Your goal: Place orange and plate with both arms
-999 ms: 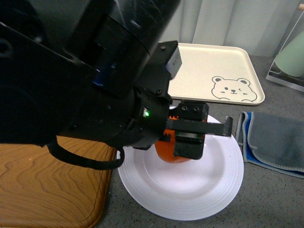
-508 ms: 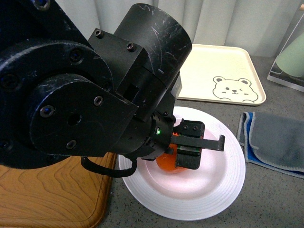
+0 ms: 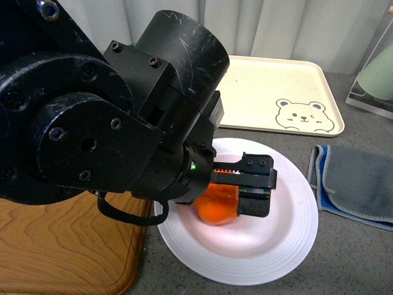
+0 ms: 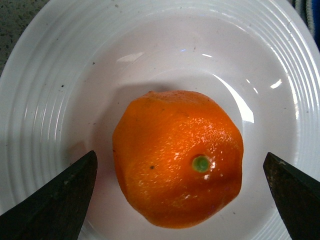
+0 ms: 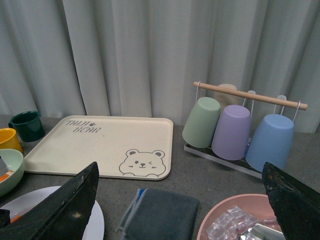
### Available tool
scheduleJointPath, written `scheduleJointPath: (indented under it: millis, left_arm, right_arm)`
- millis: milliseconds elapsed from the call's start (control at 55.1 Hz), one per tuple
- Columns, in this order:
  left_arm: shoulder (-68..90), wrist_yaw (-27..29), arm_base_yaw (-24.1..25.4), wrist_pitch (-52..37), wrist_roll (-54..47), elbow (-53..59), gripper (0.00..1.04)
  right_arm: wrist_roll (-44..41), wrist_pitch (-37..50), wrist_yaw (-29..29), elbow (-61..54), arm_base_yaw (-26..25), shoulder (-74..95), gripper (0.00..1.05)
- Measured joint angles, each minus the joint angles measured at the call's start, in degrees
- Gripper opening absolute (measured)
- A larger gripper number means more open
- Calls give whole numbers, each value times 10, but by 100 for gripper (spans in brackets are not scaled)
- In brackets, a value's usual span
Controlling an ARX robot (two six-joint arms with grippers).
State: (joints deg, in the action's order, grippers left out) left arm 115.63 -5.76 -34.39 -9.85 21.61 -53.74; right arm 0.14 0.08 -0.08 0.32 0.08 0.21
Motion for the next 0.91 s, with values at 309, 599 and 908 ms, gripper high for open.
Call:
scheduleJointPath:
  millis: [309, 599, 908]
  left_arm:
    - [-78, 4, 41, -36, 24, 32, 98]
    - [-112, 287, 96, -563, -158, 265, 65]
    - [-310, 205, 194, -624, -206, 429, 5]
  right_arm:
    - [0, 0, 0, 0, 0, 0, 95]
    - [0, 0, 0, 0, 0, 0, 95]
    - [0, 0, 0, 0, 0, 0, 95]
